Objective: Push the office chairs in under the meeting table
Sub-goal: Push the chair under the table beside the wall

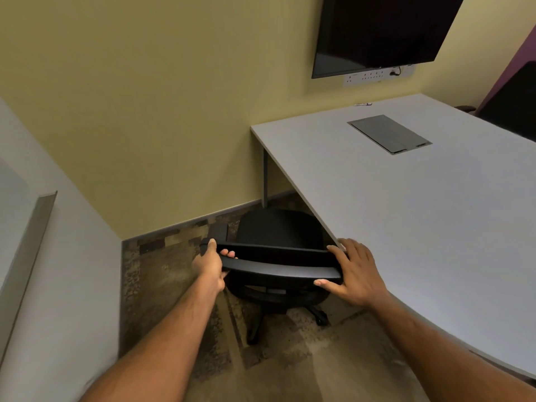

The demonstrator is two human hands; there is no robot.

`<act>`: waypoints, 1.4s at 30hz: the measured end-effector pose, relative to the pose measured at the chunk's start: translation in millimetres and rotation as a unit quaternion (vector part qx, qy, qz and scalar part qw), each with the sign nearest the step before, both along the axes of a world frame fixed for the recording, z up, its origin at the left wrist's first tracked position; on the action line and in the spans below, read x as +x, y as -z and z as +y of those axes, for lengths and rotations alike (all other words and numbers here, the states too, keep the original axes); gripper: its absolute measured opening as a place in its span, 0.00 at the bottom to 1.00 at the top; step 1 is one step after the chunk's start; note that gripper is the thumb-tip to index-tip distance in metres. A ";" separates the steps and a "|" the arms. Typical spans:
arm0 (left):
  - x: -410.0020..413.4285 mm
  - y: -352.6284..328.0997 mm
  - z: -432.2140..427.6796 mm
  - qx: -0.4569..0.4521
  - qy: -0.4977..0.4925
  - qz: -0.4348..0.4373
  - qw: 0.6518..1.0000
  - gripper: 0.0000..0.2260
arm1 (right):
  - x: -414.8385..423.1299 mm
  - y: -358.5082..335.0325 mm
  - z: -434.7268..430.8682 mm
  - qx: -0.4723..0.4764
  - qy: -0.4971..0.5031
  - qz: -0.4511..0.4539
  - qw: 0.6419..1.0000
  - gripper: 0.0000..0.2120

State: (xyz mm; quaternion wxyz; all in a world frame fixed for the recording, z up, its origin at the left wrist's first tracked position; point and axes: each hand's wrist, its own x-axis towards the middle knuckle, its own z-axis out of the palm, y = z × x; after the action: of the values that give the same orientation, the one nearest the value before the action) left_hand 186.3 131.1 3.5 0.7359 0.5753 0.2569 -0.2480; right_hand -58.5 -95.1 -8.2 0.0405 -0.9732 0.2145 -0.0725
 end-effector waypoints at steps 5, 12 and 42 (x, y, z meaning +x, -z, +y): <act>3.4 5.9 24.4 0.337 0.087 -0.278 0.895 0.29 | 11.5 -5.7 10.6 0.029 -0.033 0.049 0.998 0.49; 32.7 -18.7 38.8 0.504 0.539 -0.511 0.441 0.49 | 26.5 -6.7 14.8 0.068 -0.057 0.054 0.995 0.52; 129.6 -26.1 -42.8 0.475 0.622 -0.476 0.400 0.55 | 102.8 -24.3 -36.5 0.067 -0.018 0.034 0.997 0.50</act>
State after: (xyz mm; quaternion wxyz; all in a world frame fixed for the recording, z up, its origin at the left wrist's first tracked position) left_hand 315.8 88.3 29.6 -0.0111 0.8579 -0.4879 -0.1608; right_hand 44.2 -131.5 16.1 0.0994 -0.9739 0.2029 -0.0240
